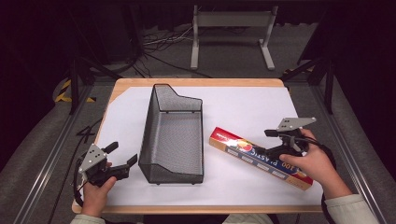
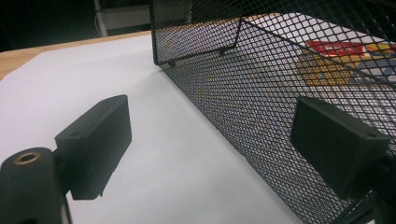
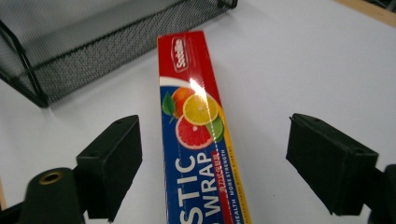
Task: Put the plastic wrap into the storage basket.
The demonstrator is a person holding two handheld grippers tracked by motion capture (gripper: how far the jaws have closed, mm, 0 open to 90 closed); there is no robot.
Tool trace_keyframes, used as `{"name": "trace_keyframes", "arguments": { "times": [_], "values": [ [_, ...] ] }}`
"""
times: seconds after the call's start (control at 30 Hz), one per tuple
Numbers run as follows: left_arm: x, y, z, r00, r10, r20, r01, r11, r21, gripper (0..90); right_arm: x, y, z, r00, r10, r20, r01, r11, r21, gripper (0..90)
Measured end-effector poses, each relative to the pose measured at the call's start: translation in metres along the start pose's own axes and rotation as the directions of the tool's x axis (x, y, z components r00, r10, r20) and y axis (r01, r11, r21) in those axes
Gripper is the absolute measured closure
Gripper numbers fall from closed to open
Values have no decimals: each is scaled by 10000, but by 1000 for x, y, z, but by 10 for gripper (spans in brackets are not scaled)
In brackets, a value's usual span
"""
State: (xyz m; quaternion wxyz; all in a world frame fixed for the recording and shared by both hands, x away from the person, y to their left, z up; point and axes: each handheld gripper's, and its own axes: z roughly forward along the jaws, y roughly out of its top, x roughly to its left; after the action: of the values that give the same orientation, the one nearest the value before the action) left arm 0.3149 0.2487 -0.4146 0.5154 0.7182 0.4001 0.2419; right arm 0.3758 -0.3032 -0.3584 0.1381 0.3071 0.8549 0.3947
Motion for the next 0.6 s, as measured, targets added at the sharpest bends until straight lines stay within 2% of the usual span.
{"name": "trace_keyframes", "arguments": {
  "times": [0.03, 0.07, 0.17, 0.37, 0.6],
  "values": [
    [0, 0, 0, 10000, 1, 11, -1, 10000, 9, 136, 2, 0, 5, 9998, -206, -4, 206, 9996, 211, 179],
    [0, 0, 0, 10000, 1, 11, -1, 10000, 9, 136, 2, 0, 5, 9998, -206, -4, 206, 9996, 211, 179],
    [0, 0, 0, 10000, 3, 85, -3, 10000, -3, 136, 6, -4, 19, 9977, -665, -91, 671, 9938, 891, 161],
    [0, 0, 0, 9999, 23, 109, -23, 10000, -9, 136, 5, -12, 39, 9968, -804, 6, 790, 9801, 1821, 161],
    [0, 0, 0, 9998, 5, 218, -3, 10000, -72, 135, 5, -13, 54, 9945, -1046, -63, 1024, 9572, 2705, 154]
  ]
}}
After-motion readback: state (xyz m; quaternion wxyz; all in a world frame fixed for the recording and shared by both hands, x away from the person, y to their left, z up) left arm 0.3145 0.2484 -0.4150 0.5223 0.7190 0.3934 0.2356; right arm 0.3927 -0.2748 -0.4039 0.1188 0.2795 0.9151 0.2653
